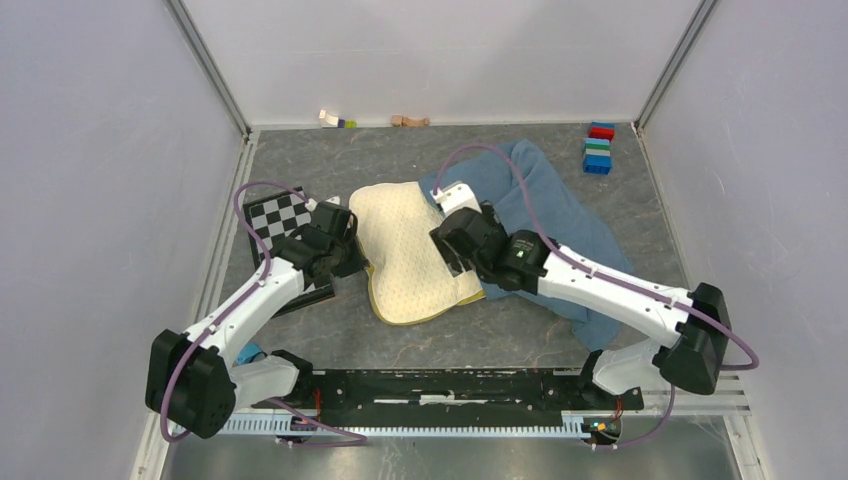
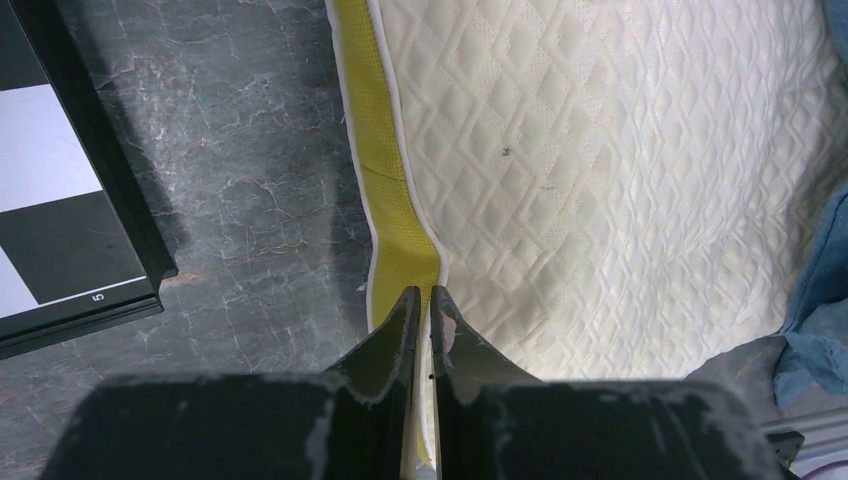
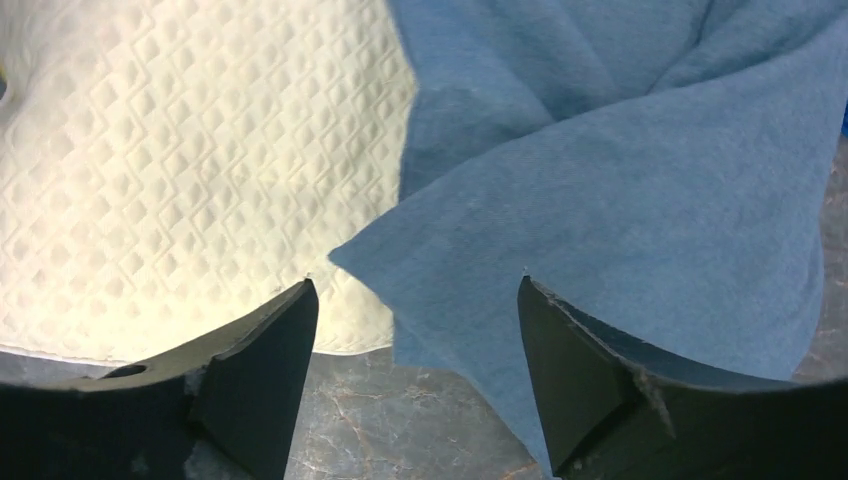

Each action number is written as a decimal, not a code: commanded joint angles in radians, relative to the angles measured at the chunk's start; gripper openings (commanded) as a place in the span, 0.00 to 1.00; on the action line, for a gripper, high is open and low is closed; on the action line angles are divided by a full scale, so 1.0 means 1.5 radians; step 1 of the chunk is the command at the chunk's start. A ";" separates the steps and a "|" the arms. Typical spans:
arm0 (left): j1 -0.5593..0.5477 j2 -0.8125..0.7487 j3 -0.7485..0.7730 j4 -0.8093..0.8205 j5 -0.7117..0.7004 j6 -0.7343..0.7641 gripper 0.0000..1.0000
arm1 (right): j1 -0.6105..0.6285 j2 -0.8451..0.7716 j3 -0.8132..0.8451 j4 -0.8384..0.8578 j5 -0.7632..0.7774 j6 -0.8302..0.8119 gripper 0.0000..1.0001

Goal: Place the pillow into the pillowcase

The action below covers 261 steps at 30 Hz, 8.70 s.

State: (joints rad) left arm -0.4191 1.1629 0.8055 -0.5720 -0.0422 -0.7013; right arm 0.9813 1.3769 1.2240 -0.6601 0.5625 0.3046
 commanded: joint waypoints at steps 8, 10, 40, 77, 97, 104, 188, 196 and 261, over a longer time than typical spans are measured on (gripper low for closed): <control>0.004 -0.016 0.005 0.000 0.015 0.030 0.11 | 0.063 0.112 0.021 -0.010 0.138 0.034 0.90; 0.004 -0.014 0.005 0.000 0.015 0.031 0.10 | 0.062 0.131 0.026 -0.015 0.159 0.041 0.89; 0.004 -0.017 -0.025 0.019 0.025 0.024 0.02 | -0.530 0.228 0.326 0.074 0.331 -0.237 0.00; 0.003 -0.038 -0.111 0.168 0.138 -0.045 1.00 | -0.049 0.151 0.053 0.074 0.045 -0.043 0.98; -0.045 0.071 -0.069 0.242 0.099 -0.097 0.08 | 0.034 0.282 0.304 0.017 -0.001 -0.055 0.00; -0.087 0.010 0.006 0.202 0.065 -0.134 0.02 | 0.060 0.261 0.233 0.127 -0.175 0.009 0.00; -0.270 0.041 0.335 -0.158 -0.158 0.127 1.00 | -0.132 0.358 0.330 0.188 -0.163 -0.087 0.00; -0.232 0.098 0.414 -0.130 -0.028 0.075 0.03 | -0.130 0.281 0.353 0.148 -0.170 -0.098 0.00; -0.176 0.056 0.095 -0.077 -0.228 0.028 0.06 | -0.106 -0.013 -0.228 0.181 -0.099 0.025 0.44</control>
State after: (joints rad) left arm -0.6868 1.2491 0.8562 -0.7216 -0.2676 -0.7124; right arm 0.8192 1.4105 0.8780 -0.3347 0.4095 0.2844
